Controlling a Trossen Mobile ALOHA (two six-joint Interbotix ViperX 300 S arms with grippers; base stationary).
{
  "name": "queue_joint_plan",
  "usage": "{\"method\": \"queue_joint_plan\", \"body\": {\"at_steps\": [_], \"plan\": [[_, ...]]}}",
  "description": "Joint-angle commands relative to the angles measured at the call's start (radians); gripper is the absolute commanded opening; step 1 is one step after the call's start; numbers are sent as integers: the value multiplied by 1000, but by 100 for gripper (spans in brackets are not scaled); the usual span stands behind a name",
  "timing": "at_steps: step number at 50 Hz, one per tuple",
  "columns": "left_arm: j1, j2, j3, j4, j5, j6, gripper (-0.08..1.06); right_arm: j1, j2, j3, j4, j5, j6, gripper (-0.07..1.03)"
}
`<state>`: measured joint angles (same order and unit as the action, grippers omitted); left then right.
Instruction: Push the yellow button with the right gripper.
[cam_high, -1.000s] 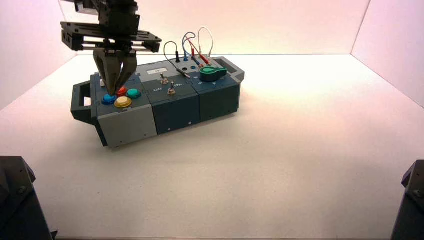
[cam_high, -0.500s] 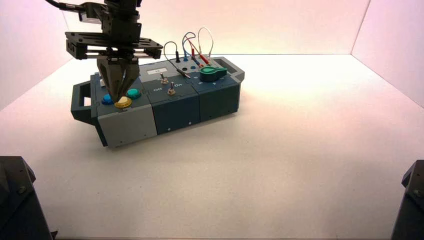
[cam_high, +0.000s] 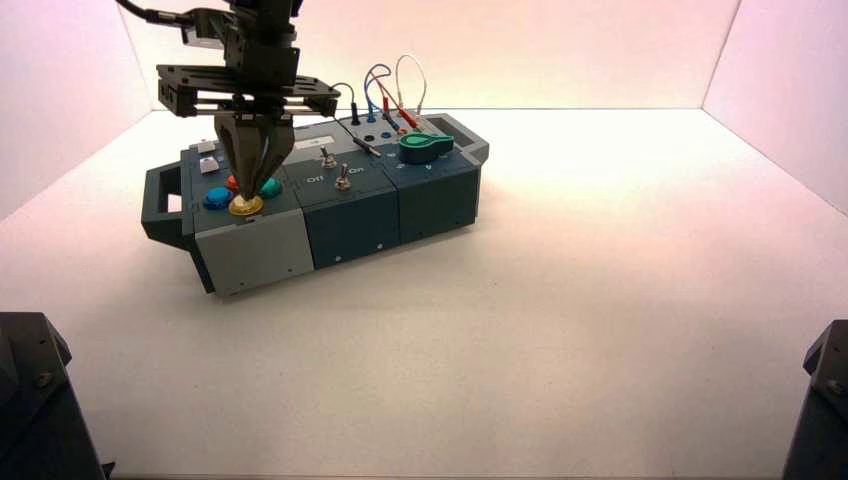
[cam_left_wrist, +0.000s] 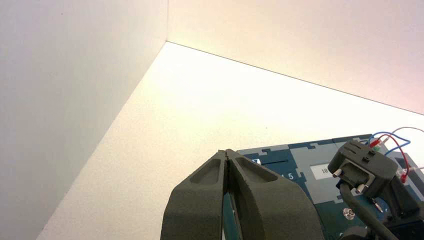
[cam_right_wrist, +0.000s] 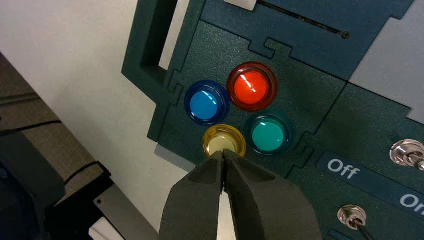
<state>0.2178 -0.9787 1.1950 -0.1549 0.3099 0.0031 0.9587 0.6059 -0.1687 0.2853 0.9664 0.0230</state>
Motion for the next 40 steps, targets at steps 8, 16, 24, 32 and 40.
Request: {"method": "queue_joint_plan", "body": {"at_steps": [8,16,24,32,40], "plan": [[6,8,-35,2,-5,3,-3,0,-14,-35,2,-5,-2,-2],[8,9,-35,2,-5,3,-3,0,-11,-32,2,-3,0,-2],[11,14,-37,2,-5,3,-3,0,-26,-34,2,0,0,-2],[11,17,-38,3,-5,3,-3,-2,-58,-43,-20,-2,0,-2],[11,17,-40,2,-5,11,-3,0,-91,-54,-54,-17,0,-2]]}}
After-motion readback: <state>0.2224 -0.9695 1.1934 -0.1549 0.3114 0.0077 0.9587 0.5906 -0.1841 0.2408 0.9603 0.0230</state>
